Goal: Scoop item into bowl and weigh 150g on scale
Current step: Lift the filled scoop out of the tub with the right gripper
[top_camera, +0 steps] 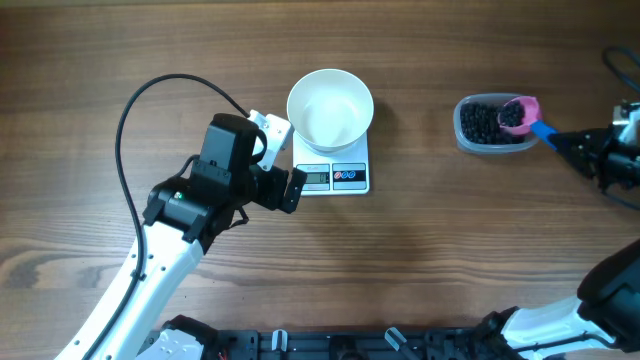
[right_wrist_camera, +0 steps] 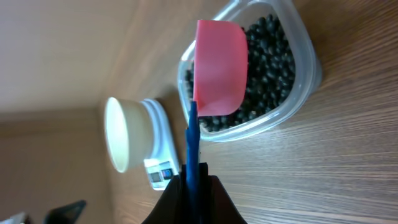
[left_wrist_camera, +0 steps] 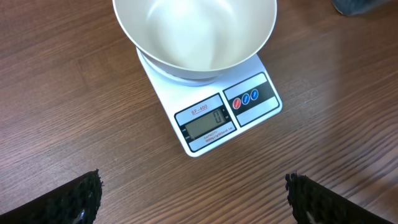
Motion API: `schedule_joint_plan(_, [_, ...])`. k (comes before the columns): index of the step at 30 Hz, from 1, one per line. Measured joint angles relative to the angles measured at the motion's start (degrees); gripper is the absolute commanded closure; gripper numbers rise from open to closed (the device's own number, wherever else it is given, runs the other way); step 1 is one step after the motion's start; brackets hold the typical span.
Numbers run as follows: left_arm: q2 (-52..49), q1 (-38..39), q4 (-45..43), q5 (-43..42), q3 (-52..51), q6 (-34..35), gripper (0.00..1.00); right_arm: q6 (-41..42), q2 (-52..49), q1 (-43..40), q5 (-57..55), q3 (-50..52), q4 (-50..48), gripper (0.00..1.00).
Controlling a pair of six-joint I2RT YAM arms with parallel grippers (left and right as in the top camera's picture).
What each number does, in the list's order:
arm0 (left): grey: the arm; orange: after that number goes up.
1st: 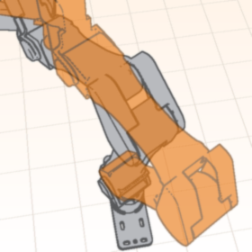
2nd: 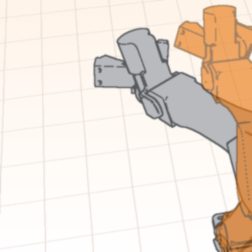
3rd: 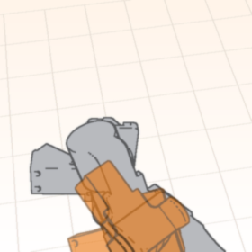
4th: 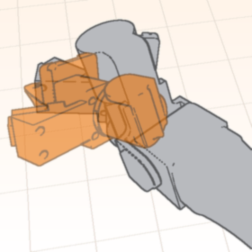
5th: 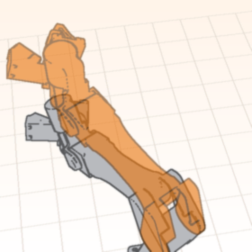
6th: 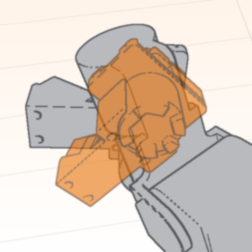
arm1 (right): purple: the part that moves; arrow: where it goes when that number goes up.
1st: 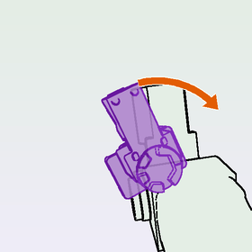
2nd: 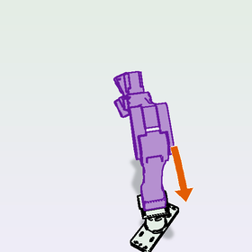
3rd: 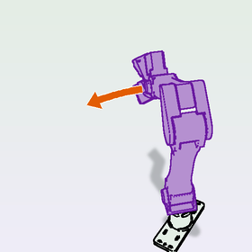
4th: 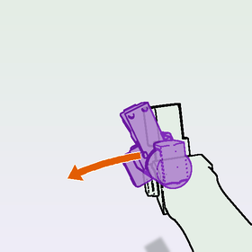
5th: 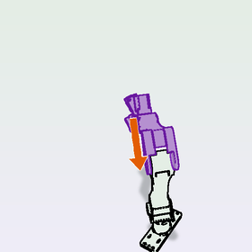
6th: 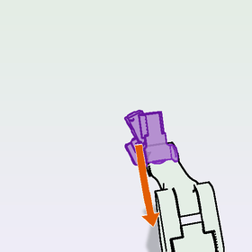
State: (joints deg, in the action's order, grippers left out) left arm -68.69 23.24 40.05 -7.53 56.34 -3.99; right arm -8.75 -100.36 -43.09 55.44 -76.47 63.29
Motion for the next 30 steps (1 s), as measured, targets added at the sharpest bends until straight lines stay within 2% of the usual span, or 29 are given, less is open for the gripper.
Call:
schedule_joint_plan(7, [0.0,0.0,0.02,0.0,0.0,0.0,0.0,0.0,0.0,-3.37,11.8,0.0,3.17,0.96])
schedule_joint_plan(18, [0.0,0.0,0.02,0.0,0.0,0.0,0.0,0.9,0.0,-2.97,21.94,0.0,5.05,0.96])
schedule_joint_plan(21, [0.0,0.0,0.02,0.0,0.0,0.0,0.0,1.31,0.0,-0.57,23.43,0.0,7.1,0.96])
schedule_joint_plan(30, [0.0,0.0,0.02,-0.02,0.0,0.0,0.0,2.6,0.0,17.07,25.59,0.04,5.27,0.96])
